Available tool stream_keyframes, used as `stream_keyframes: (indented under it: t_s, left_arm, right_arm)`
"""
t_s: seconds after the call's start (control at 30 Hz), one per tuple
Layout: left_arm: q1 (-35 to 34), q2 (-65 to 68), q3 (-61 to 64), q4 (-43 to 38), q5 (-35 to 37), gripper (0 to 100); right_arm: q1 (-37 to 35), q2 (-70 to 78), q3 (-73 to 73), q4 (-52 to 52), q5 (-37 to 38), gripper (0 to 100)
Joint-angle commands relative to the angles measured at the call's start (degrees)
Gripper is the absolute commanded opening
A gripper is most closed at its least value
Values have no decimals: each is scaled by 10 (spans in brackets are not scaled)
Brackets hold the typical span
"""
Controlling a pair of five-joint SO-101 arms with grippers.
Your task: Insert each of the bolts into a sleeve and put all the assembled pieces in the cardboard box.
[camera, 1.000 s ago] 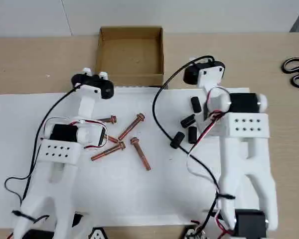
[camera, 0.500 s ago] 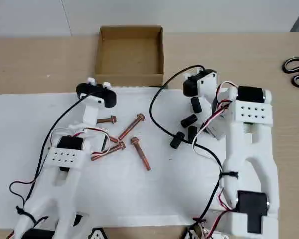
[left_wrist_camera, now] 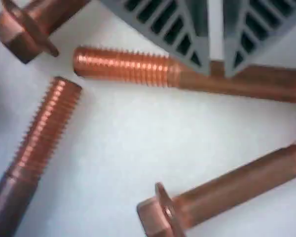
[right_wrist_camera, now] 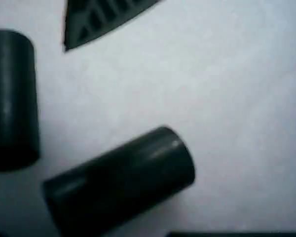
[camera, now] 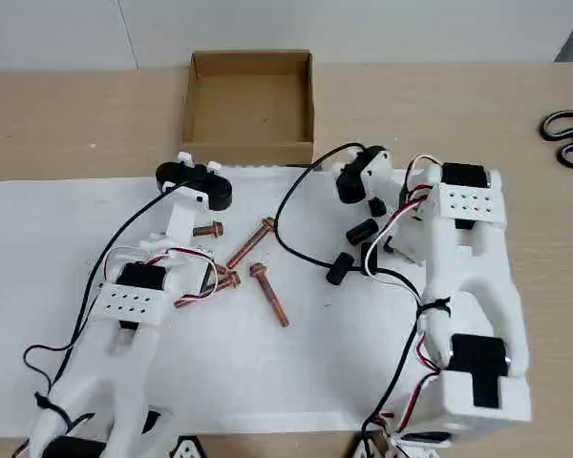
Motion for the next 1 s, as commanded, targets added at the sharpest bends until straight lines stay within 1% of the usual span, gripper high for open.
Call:
stream_keyframes:
  t_s: [0.0, 0.17, 0.67, 0.9, 0.97]
  left_arm:
    - [7, 1, -4, -12, -3, 8]
    - [7, 1, -3, -20, -2, 8]
    - [8, 1, 3, -23, 0, 8]
    - [6, 1, 3, -23, 1, 8]
    - [6, 1, 3, -23, 1, 8]
  right_arm:
    - [-15, 8, -25, -15, 12, 166]
    - [-29, 35, -25, -39, 13, 166]
    - [-25, 123, -25, -110, 25, 165]
    - [-25, 148, -25, -110, 21, 165]
    - [-25, 153, -25, -110, 21, 148]
